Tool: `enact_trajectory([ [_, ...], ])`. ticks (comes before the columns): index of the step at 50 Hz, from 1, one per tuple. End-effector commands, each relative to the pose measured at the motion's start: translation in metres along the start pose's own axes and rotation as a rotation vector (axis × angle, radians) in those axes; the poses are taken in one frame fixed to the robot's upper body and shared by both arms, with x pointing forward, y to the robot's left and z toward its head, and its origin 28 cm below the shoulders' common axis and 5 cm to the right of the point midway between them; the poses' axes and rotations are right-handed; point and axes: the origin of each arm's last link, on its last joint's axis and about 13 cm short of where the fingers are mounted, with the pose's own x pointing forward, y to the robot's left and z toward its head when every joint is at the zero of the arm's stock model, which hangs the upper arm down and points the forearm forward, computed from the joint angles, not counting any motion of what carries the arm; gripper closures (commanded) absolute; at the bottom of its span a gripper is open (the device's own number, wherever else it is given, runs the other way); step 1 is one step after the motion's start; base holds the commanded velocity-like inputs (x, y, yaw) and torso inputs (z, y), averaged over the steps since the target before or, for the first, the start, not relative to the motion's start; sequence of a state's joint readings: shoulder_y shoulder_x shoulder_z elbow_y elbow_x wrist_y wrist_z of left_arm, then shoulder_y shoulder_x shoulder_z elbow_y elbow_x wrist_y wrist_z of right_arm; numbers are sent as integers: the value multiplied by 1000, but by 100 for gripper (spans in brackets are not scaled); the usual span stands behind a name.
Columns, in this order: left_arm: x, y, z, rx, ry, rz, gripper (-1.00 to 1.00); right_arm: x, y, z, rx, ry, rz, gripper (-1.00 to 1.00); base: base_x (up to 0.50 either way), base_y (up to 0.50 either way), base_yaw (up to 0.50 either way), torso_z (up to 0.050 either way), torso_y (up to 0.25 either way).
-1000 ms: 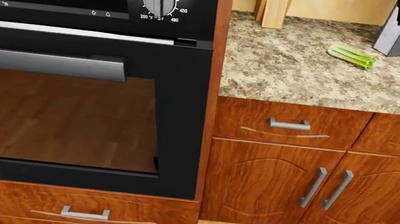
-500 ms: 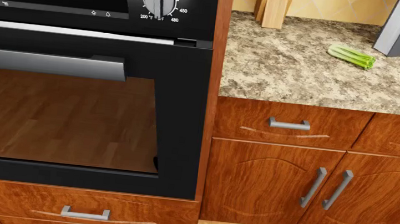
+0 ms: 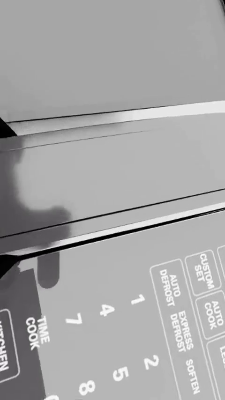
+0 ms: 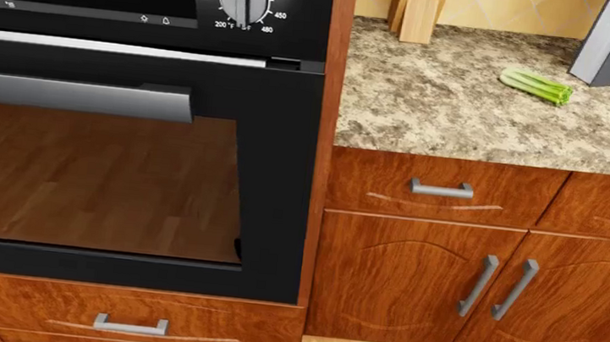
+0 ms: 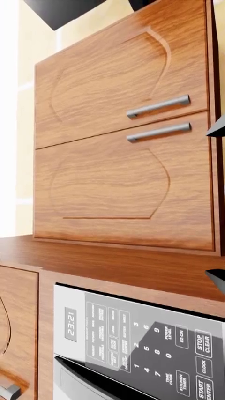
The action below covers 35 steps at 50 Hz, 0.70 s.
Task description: Open the microwave door
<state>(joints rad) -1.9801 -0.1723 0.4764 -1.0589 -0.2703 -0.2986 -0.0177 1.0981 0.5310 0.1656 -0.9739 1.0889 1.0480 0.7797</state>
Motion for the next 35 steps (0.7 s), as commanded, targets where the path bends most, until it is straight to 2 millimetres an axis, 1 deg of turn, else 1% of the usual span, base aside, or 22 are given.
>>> enact_trajectory([
  [1,3,5,-5,54,10,41,100,0,0,1,-2,-2,0,-100,0,0,0,0,0],
  [8,1,7,-2,44,-7,52,100,0,1,1,-2,-1,3,-100,4,0,0,3,0],
  [17,-9,13,14,-4,-50,58,100,0,1,1,1,-3,2,-100,0,0,0,0,0],
  [25,-26,16,32,-41,-96,30,100,-1,0,2,2,-5,-1,-100,0,0,0,0,0],
  [35,-50,19,47,-66,-133,-8,100,-1,0,3,5,-10,-3,-100,0,0,0,1,3],
])
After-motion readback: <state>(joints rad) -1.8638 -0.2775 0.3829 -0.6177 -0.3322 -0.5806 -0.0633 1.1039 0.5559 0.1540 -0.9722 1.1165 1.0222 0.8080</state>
